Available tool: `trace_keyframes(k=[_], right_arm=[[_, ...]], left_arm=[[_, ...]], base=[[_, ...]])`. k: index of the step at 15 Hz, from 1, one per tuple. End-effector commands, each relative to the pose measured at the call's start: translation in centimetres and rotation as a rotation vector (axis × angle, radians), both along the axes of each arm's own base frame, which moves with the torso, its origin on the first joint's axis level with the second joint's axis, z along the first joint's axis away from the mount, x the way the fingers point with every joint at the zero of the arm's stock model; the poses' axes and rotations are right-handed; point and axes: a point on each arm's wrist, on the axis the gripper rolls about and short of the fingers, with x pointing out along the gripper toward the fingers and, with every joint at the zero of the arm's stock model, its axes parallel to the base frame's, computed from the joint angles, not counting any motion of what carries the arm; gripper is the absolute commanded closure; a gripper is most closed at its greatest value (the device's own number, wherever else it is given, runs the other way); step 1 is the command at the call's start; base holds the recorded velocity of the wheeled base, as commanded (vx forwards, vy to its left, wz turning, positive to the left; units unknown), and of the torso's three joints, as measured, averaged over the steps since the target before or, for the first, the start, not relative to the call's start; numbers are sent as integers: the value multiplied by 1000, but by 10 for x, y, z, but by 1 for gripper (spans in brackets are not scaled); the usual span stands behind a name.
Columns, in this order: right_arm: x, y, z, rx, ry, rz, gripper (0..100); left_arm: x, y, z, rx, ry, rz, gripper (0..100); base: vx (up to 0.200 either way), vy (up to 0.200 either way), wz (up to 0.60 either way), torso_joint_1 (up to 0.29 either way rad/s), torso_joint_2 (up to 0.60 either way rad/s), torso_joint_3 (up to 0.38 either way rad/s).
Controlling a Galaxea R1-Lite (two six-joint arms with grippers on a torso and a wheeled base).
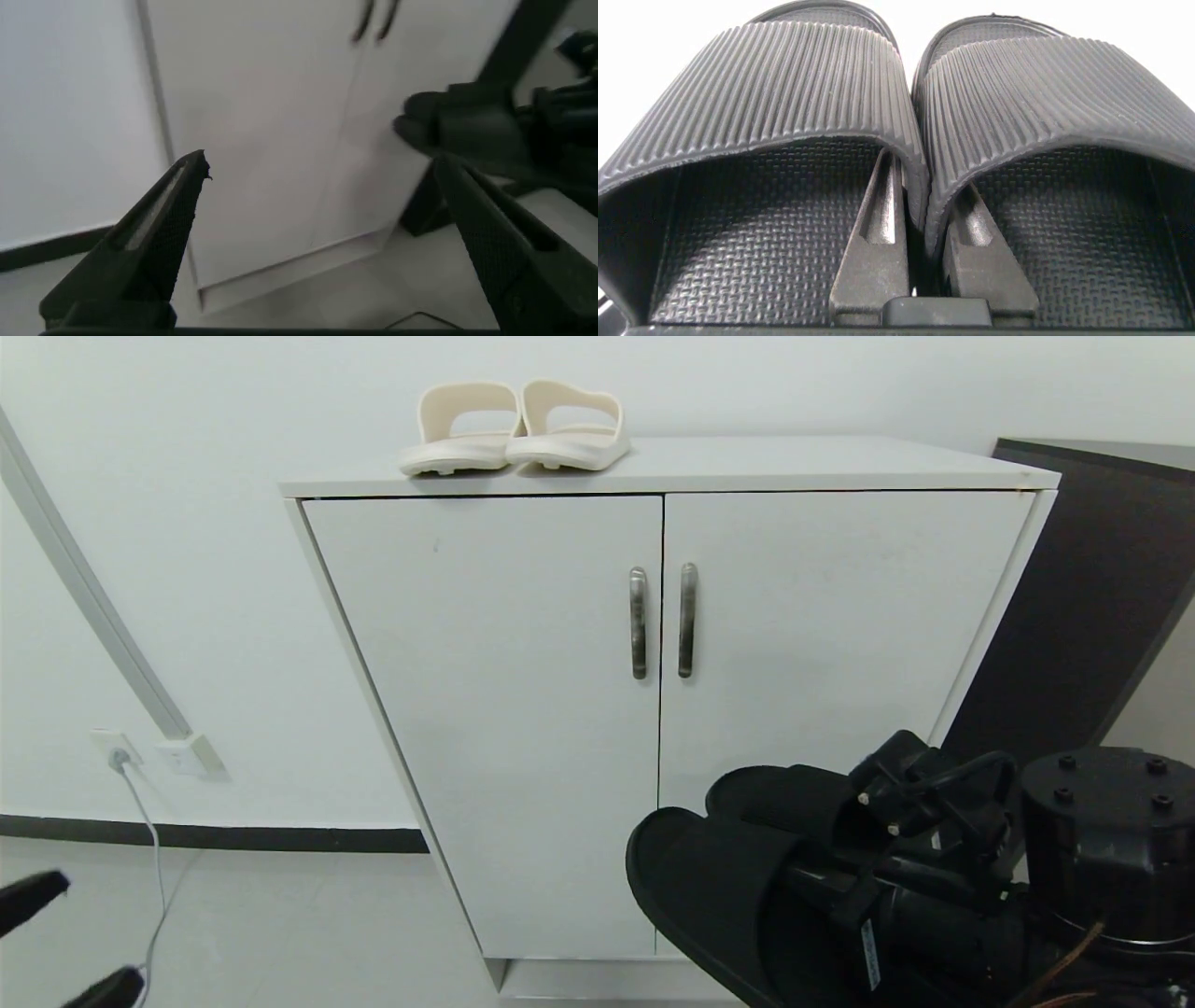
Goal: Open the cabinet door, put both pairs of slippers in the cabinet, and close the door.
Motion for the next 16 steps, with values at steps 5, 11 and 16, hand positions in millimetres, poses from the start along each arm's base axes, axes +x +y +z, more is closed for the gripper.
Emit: trace_keyframes(k=[5, 11, 16], right_arm=[[-1, -1, 0, 3, 2, 10, 100], [-2, -2, 0, 3, 2, 10, 100], [-1, 0, -4, -8, 13, 11, 100]], left_arm=[[97, -62, 63, -3, 73, -369, 0], [163, -147, 83, -120, 71, -556, 0], [200, -184, 94, -167, 80, -578, 0]], base=[[0, 0, 0, 0, 0, 0], [0, 0, 0, 0, 0, 0], [0, 0, 0, 0, 0, 0]])
